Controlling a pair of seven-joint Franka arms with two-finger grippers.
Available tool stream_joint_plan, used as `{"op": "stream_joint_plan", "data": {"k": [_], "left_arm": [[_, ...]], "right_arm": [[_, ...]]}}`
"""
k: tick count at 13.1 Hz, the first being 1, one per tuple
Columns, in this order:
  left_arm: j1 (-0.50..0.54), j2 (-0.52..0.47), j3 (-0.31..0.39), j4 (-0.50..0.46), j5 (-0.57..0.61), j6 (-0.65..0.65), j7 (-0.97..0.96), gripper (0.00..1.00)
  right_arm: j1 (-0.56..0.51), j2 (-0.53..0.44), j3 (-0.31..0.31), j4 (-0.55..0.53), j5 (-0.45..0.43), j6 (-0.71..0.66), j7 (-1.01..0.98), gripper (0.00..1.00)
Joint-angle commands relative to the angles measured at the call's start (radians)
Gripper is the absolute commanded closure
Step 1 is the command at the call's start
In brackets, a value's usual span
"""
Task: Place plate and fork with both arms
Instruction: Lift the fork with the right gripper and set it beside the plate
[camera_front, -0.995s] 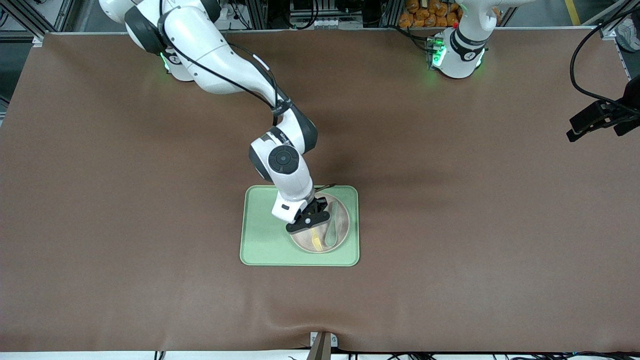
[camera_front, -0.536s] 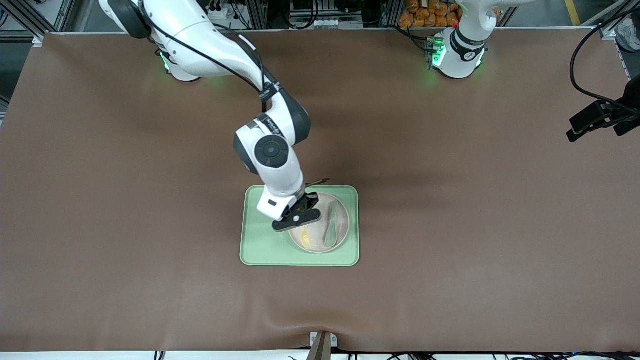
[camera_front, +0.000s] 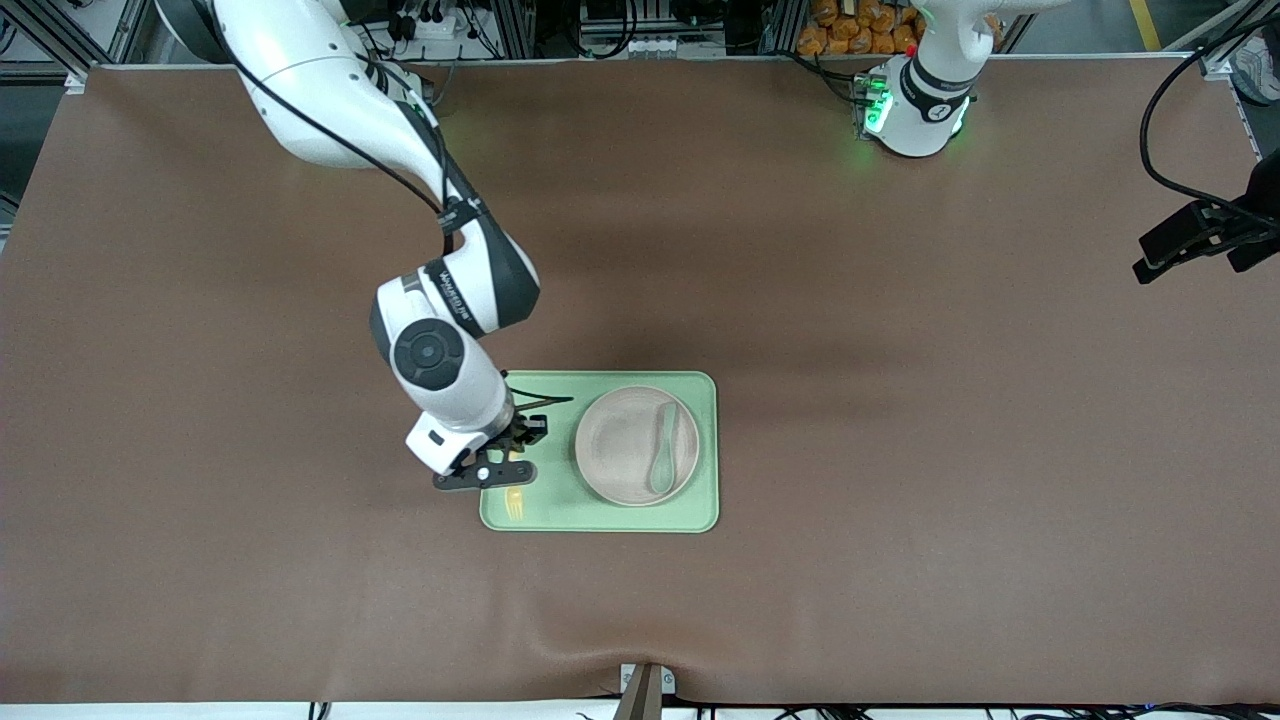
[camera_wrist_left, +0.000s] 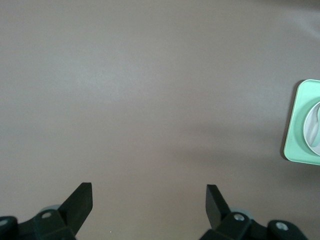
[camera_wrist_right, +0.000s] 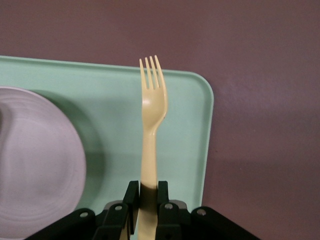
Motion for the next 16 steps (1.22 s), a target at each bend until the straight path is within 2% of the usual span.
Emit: {"op": "stream_joint_plan", "data": {"k": [1,2,7,16], "left_arm": [[-0.006,-0.004,0.001,0.008,0.012,-0.006,0.011,0.00],[-0.005,-0.006,-0.001,0.008,0.012,-0.006,0.011,0.00],[0.003,-0.015,-0.001,0.008,0.003,-0.009,0.029,0.00],[0.007,-0.013,0.007,0.008,0.000,-0.009,0.025,0.00]], "right_arm": [[-0.040,-0.037,0.017,-0.076,0.169,0.011,0.009,1.00],[-0.038,-0.035,0.017,-0.091,0.192,0.028,0.004,1.00],[0.003,-0.021,0.019,-0.214,0.194,0.224,0.002,1.00],[0.003,-0.012,0.017,-0.214,0.194,0.227,-0.004,1.00]]}}
